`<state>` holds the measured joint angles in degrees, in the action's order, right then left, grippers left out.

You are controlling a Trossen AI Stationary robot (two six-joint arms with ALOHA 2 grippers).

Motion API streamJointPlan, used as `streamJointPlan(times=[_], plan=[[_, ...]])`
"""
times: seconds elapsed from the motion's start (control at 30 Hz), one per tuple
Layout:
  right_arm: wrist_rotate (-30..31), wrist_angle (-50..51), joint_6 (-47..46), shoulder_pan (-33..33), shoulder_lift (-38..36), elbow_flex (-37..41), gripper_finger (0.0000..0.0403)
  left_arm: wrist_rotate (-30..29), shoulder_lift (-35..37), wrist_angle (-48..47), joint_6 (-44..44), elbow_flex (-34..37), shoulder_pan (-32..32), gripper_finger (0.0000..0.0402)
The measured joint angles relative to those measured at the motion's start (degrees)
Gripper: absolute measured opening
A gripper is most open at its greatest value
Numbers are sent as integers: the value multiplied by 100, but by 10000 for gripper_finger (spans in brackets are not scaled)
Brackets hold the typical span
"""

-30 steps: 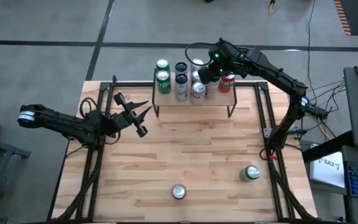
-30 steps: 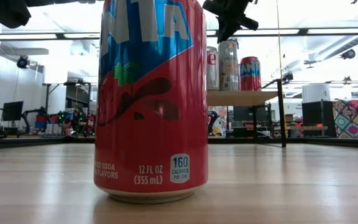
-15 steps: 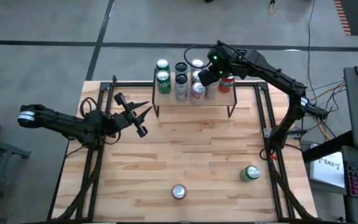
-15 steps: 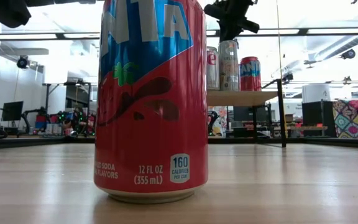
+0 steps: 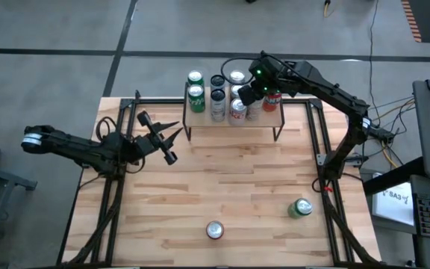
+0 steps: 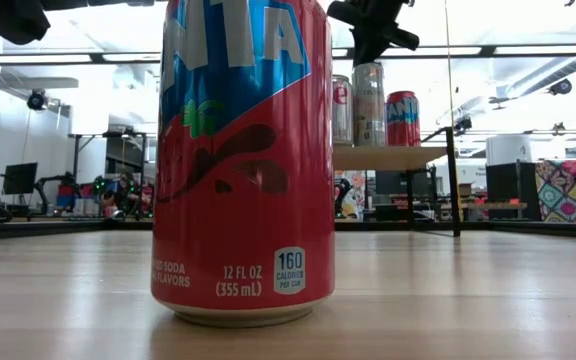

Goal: Place canned beverage on shelf
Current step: Adjust the soda cans on the shelf

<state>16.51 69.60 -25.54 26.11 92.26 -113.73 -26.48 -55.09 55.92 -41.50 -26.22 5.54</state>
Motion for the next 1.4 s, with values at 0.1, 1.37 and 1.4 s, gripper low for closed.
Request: streamJointPlan(times=[0.1,1.37,1.4], plan=[[165,10,-59,2,-35,0,9,0,0,0,4,0,0,81],[295,439,-960,-426,-104,17,9,0,0,-4,24,0,0,81],[295,455,-1023,-426,-102,17,9,0,0,-7,24,0,0,81]])
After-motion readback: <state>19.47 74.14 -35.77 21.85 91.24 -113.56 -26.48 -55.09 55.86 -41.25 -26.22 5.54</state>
